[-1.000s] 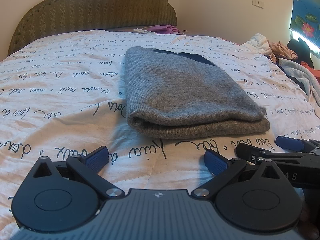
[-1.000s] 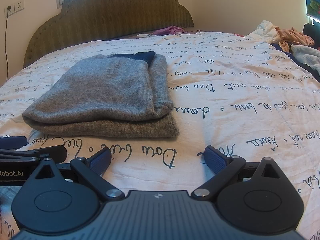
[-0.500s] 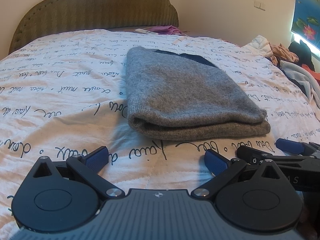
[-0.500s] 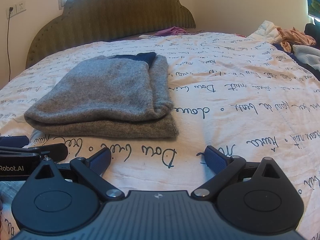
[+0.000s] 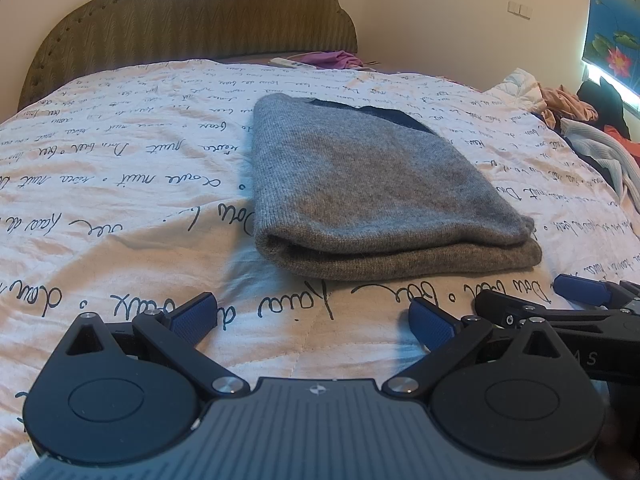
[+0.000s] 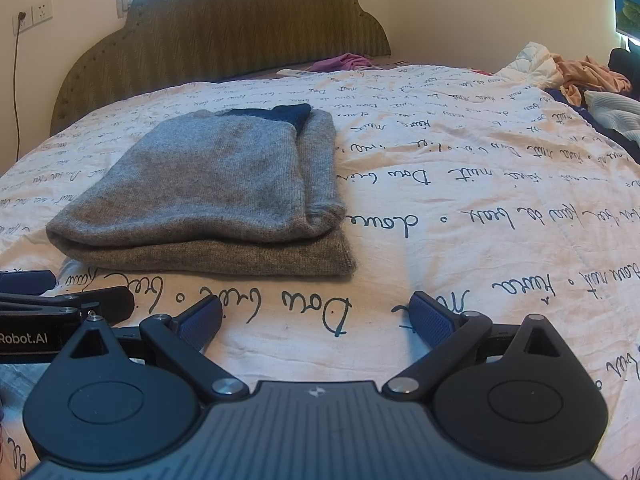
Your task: Fold small clothes
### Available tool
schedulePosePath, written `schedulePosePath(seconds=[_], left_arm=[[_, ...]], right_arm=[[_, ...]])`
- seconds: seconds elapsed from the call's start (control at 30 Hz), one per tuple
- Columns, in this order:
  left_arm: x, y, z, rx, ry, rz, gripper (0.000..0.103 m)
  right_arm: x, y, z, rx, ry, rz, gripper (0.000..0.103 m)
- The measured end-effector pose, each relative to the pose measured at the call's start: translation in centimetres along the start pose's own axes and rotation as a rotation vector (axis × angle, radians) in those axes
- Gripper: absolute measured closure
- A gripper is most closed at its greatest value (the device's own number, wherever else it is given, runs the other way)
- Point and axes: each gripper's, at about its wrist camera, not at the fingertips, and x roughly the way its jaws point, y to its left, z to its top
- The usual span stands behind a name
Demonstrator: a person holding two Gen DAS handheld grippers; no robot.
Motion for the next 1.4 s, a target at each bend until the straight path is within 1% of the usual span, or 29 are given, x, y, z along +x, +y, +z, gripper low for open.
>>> schedulePosePath(seconds=[1.13, 1.23, 1.27, 1.33, 1.4], left_arm=[[-0.1, -0.1, -0.2, -0.001, -0.003, 0.001, 0.0], [-0.2, -0.3, 0.0, 0.014, 0.002, 0.011, 0.0], [-0.4, -0.5, 0.2, 0.025, 0.006, 0.025, 0.0], [-1.2, -1.0, 0.7, 0.055, 0.004, 0.054, 0.004], [-2.9, -1.0, 1.5, 0.049, -0.034, 0.05, 0.003]], right_arm=[[-0.1, 0.0, 0.0, 0.002, -0.001, -0.004, 0.002], [-0.3, 0.3, 0.2, -0.024, 0.019, -0.009, 0.002], [-0.4, 0.6, 0.4, -0.048, 0.033, -0.02, 0.002], [-1.2, 1.1, 1.0, -0.087, 0.054, -0.052, 0.001], [-2.1, 1.1, 1.8, -0.083, 0.058, -0.045, 0.001]])
